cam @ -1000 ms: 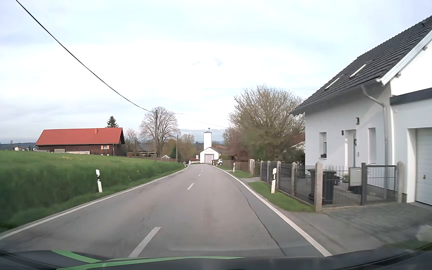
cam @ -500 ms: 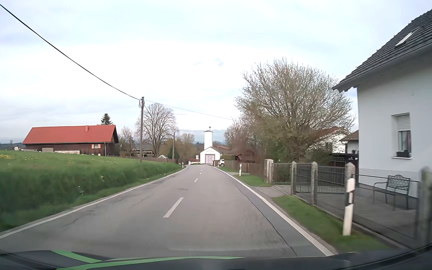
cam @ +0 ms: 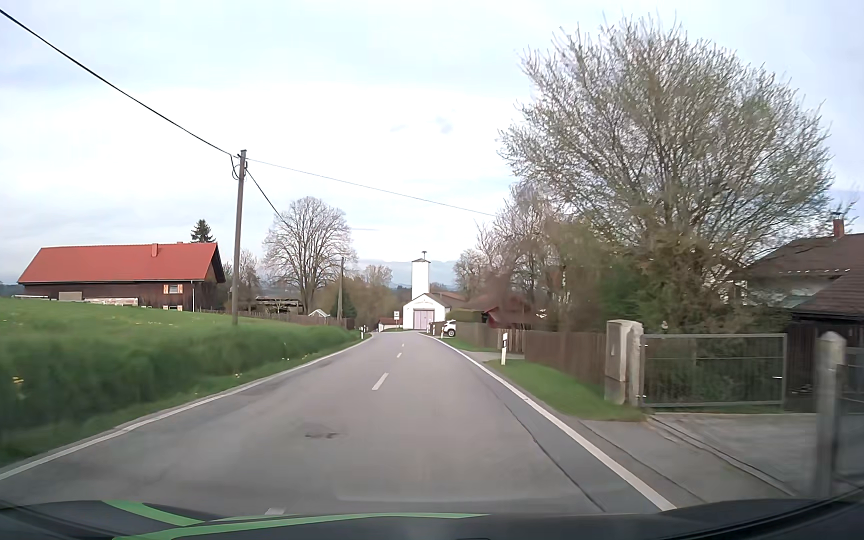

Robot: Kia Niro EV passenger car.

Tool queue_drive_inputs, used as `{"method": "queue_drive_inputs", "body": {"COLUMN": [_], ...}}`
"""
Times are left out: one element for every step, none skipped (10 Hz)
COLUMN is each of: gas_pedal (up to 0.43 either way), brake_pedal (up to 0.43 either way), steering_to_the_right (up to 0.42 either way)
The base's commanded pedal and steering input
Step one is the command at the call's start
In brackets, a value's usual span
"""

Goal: Follow the waypoints while adhering to traffic rules and regulations

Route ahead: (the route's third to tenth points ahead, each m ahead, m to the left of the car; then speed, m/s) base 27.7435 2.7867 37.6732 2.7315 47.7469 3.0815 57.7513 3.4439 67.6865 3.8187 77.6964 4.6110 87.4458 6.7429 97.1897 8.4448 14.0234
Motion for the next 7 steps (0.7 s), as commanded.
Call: {"method": "queue_drive_inputs", "body": {"gas_pedal": [0.028, 0.028, 0.028, 0.028, 0.028, 0.028, 0.028], "brake_pedal": [0.0, 0.0, 0.0, 0.0, 0.0, 0.0, 0.0], "steering_to_the_right": [-0.004, -0.003, -0.003, -0.003, -0.001, 0.0, 0.0]}}
